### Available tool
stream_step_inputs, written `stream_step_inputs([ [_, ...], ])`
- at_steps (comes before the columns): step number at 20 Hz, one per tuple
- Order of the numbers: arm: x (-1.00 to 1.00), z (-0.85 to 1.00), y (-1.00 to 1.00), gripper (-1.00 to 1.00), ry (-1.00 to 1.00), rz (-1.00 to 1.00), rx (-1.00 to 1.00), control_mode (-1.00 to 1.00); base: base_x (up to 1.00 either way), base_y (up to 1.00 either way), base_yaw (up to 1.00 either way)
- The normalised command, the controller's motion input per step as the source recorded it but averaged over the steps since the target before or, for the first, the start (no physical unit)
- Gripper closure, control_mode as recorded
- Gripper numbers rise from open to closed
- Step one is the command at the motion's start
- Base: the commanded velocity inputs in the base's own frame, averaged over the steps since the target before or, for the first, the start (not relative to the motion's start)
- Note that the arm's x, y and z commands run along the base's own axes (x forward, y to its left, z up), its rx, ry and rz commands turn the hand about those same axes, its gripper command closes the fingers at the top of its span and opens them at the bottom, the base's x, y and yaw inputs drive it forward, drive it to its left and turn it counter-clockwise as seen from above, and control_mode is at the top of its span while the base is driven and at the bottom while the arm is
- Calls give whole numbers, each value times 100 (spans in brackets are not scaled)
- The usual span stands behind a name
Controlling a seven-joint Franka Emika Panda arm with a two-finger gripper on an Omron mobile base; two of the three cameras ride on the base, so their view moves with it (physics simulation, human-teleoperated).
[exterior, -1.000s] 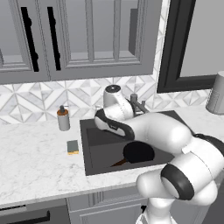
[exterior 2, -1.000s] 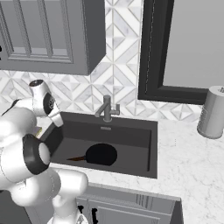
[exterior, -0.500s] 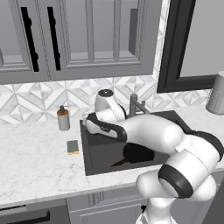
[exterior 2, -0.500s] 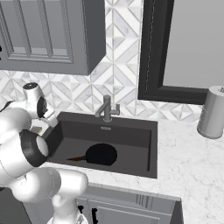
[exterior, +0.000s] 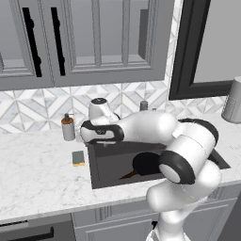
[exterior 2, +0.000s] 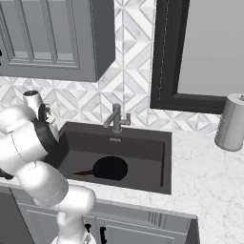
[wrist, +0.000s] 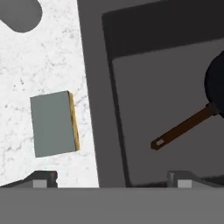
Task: Pick the pan and sponge and place them into the sink. Then turn on the water.
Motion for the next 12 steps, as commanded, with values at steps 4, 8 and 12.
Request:
stream_step_inputs([
  [4,14,-32,60,-100,0,10,-12,-100,0,0,0],
  [8,16,-32,47,-100,0,7,-10,-100,0,0,0],
  [12,22,-26,30,-100,0,5,-5,-100,0,0,0],
])
